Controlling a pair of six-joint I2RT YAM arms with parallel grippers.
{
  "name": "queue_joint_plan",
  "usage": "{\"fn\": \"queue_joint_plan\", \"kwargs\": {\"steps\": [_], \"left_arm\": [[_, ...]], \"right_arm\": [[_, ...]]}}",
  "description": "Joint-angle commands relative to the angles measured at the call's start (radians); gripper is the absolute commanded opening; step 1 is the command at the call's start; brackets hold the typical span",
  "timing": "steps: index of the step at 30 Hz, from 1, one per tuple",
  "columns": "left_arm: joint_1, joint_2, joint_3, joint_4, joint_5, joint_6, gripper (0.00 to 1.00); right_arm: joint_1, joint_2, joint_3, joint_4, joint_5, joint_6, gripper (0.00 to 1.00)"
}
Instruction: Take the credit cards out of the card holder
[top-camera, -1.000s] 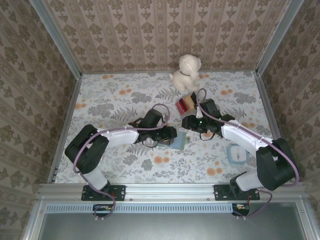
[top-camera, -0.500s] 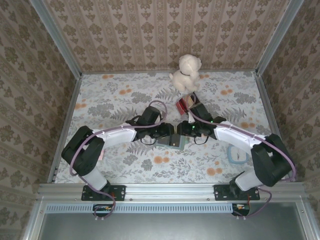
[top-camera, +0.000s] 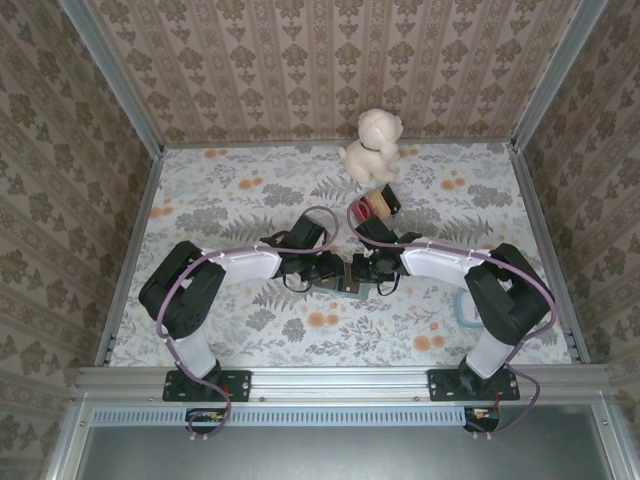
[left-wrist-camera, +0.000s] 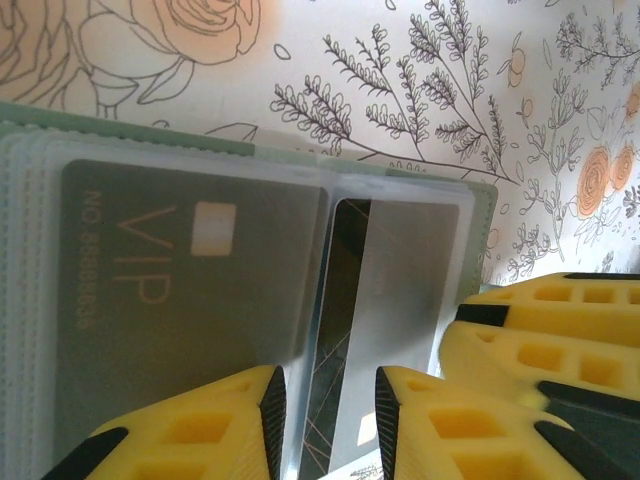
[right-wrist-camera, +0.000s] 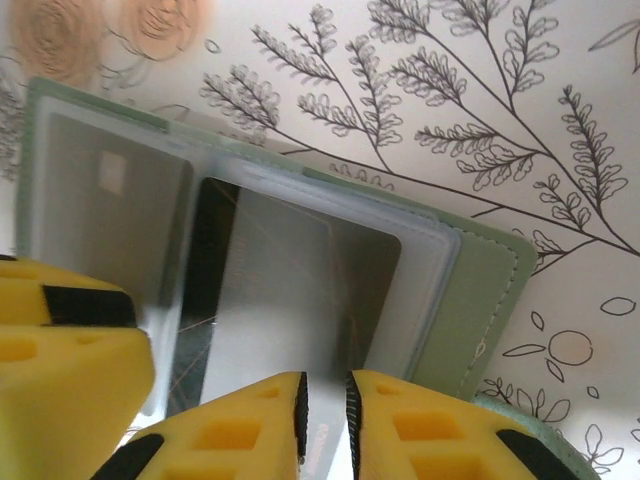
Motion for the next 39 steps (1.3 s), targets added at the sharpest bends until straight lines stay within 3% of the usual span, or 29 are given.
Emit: {"fn": "queue_joint_plan", "kwargs": {"steps": [1,10,26,39], "left_arm": [[-0.001,0.012,0.036,-0.039,0.007,0.026,0.32],[0.0,0.028,0.039,-0.041,0.02,0.027,0.33],[0.005,0.048,0.004,0.033,0.062,-0.001,0.3],[0.034,-0.015,-0.055,0.082,0.082,-0.009,0.13]], "right_arm": [[0.002,0.03,0.034,-0.038,0.008,-0.018,0.22],[0.002,0.081,0.044,-0.033,-0.006,-0.013,0.27],[0.0,0.09,0.031,-0.009,-0.041,-0.008,0.26],[-0.006,0.099,0.031,-0.024,-0.015,-0.013,0.26]]}}
